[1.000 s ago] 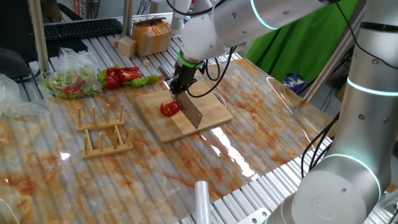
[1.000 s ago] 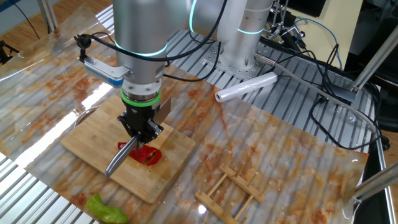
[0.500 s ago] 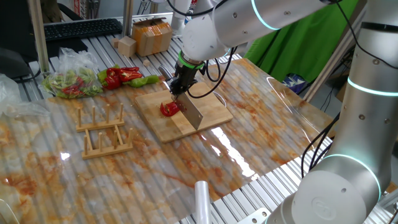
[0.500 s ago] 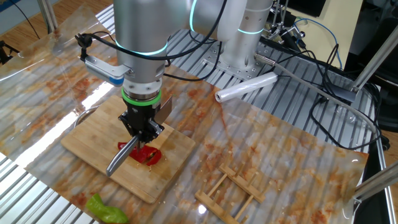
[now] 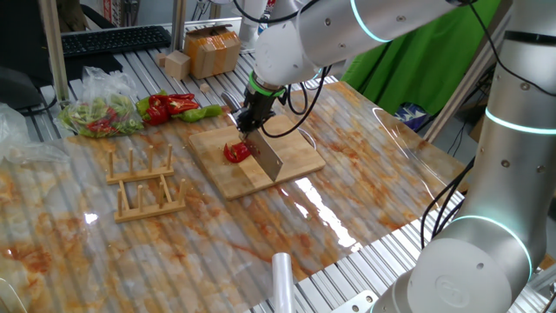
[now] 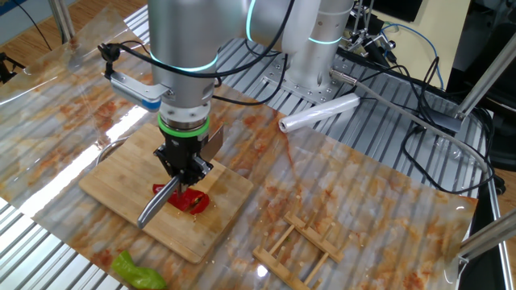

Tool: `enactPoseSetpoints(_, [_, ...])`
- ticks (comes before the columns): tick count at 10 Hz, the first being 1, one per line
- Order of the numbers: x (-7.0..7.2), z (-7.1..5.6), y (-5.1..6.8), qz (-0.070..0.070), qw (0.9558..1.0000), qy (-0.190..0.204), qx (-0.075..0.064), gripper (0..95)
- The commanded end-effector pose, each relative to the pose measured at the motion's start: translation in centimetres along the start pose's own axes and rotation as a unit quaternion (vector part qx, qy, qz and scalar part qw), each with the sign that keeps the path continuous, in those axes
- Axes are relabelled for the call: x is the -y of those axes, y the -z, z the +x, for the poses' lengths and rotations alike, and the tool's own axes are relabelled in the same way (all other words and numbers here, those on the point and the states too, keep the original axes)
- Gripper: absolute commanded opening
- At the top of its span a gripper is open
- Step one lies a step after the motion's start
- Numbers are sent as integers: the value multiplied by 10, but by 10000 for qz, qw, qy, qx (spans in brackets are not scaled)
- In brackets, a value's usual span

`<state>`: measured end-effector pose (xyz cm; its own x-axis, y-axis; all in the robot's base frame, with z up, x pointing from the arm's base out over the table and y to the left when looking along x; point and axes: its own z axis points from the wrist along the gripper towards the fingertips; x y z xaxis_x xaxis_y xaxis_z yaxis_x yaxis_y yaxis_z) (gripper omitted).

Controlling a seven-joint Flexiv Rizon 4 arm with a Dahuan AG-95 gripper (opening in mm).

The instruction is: Chop the chili peppers

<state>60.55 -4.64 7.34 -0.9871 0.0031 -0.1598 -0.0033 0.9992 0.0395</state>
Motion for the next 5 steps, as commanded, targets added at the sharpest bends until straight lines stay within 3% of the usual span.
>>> enactPoseSetpoints(1, [-2,-4,4,-7,10000,14,-22,0])
enactPoseSetpoints(5, [-4,-7,-4,-22,10000,18,-7,0])
